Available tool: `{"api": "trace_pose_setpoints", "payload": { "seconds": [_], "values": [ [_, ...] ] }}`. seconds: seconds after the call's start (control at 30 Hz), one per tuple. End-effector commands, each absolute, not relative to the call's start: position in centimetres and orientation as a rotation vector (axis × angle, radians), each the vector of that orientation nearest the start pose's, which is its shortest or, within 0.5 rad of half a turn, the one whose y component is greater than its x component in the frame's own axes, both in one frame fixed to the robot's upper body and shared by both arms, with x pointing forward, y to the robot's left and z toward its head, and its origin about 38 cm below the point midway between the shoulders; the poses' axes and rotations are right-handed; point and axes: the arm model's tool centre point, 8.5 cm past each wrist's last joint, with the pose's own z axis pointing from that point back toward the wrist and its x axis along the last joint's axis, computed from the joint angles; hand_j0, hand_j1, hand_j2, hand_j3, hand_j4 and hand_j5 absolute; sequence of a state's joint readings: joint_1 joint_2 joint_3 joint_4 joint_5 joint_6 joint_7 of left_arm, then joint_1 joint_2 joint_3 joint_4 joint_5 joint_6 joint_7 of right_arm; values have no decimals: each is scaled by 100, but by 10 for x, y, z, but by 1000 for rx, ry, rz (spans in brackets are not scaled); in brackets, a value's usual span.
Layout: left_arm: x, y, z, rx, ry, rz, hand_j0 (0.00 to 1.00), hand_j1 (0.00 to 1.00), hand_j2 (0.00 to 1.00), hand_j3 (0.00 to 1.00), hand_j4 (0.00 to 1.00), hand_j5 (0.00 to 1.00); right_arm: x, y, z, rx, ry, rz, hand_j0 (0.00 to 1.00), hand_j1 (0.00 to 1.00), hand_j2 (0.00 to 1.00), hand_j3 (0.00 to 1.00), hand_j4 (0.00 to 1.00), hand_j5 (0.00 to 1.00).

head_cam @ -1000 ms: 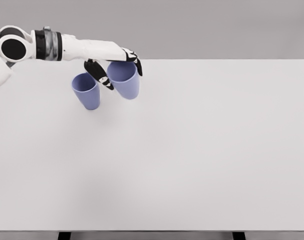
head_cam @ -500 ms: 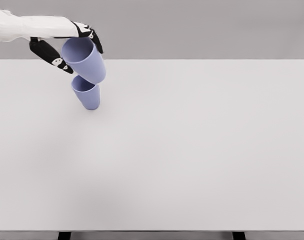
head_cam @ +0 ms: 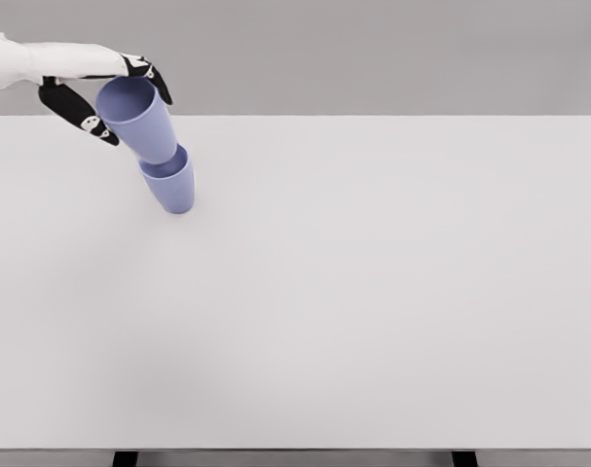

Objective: Place the right cup on the left cup with left arm

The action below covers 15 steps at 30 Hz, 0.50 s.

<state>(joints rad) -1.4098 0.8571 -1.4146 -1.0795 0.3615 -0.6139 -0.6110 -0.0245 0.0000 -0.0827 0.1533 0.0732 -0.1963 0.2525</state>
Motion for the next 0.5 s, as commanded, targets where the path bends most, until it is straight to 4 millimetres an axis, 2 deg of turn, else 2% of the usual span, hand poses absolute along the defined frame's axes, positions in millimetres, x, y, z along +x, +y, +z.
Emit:
{"api": "trace_pose_setpoints", "payload": {
  "seconds": [0.0,0.47],
  "values": [
    [512,316,334,148,-1419,-1883,52,52,52,52,52,52,-17,-246,-256,177,-69,1,100,100,100,100,100,100],
    [512,312,328,133,-1413,-1889,53,53,53,53,53,53,-17,-246,-256,175,-67,1,100,100,100,100,100,100]
  ]
}}
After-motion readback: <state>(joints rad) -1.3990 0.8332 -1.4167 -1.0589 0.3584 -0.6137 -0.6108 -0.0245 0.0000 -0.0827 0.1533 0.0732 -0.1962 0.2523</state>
